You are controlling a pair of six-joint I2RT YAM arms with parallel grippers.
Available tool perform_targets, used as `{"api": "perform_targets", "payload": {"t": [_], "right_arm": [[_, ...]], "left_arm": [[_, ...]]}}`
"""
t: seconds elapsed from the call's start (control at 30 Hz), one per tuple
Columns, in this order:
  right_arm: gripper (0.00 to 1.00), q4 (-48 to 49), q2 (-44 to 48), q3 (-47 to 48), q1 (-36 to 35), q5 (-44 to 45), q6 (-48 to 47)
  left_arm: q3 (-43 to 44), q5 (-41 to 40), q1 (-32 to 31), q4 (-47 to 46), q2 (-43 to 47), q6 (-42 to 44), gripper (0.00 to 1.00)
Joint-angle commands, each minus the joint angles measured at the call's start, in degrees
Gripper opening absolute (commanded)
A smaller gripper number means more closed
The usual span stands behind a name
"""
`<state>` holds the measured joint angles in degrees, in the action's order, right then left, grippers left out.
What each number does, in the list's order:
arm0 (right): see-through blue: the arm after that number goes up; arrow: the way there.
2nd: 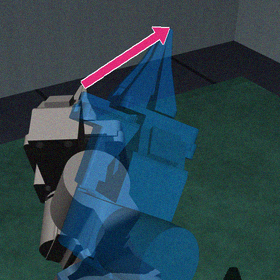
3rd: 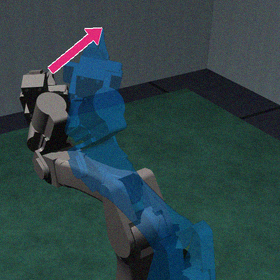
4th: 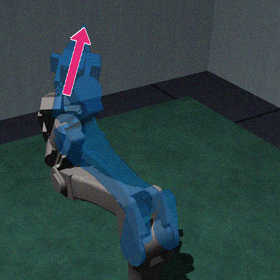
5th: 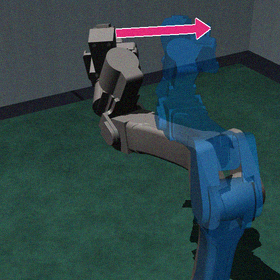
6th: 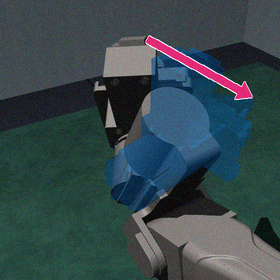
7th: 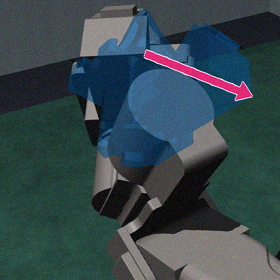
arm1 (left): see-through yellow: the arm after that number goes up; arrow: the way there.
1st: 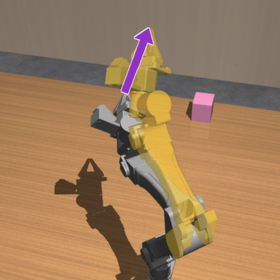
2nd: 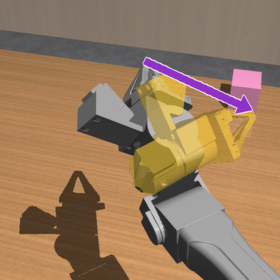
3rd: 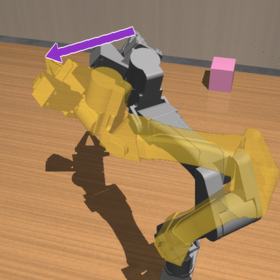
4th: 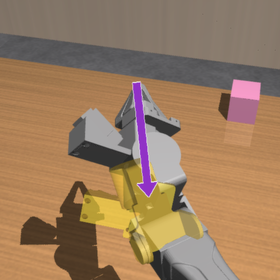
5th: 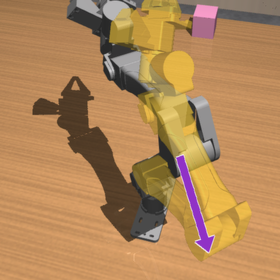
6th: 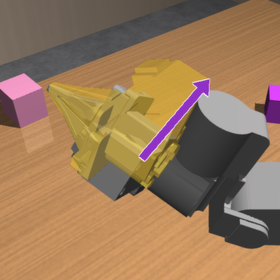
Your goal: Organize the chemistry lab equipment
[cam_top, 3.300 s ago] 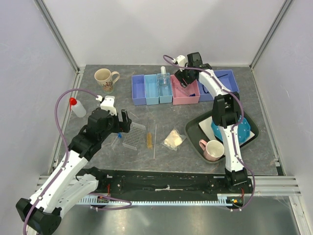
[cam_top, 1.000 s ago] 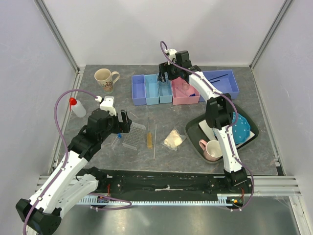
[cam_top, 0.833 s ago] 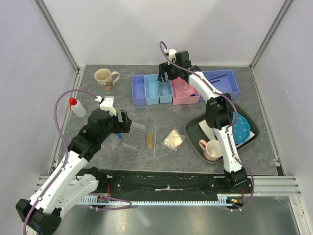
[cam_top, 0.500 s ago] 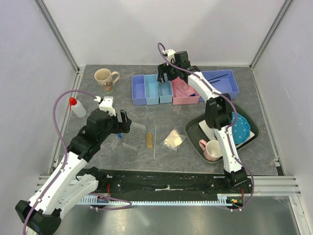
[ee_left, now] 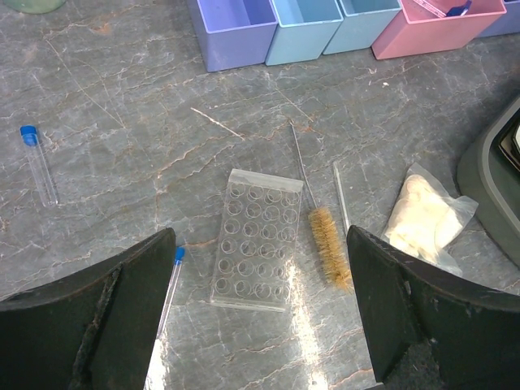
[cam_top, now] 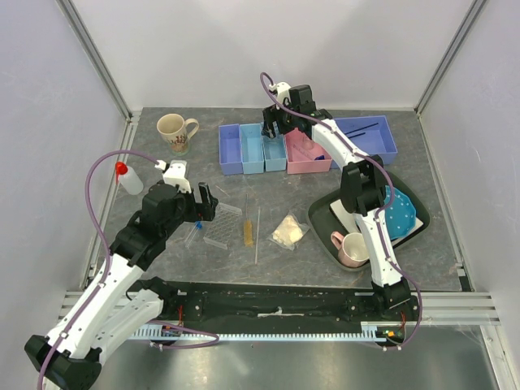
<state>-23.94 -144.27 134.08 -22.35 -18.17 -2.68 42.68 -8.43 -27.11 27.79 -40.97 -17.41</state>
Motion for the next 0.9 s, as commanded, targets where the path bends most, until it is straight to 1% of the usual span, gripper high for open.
{"api": "perform_targets", "payload": {"t": [0.0, 0.17, 0.6, 0.7, 0.87], "right_arm": [[0.59, 4.0, 4.1, -0.6, -0.5, -1.8, -0.6], [0.55, 6.5, 6.6, -2.1, -0.4, -2.9, -0.3], [0.54, 8.8, 12.1, -5.1, 0.5, -5.2, -1.5], [0.54, 8.8, 14.4, -7.4, 0.6, -5.6, -3.9], [0.54, 9.3, 19.7, -14.5, 1.2, -5.8, -9.0]], "left_arm": [[1.1, 0.3, 0.1, 0.2, 1.1, -1.8, 0.92], [1.1, 0.2, 0.1, 0.4, 1.8, -1.9, 0.92], [1.4, 0.2, 0.1, 1.1, 2.4, -1.8, 0.92], [1.4, 0.3, 0.1, 1.0, 2.6, -2.0, 0.92], [1.0, 0.3, 0.1, 1.0, 2.9, -2.5, 0.92]]}}
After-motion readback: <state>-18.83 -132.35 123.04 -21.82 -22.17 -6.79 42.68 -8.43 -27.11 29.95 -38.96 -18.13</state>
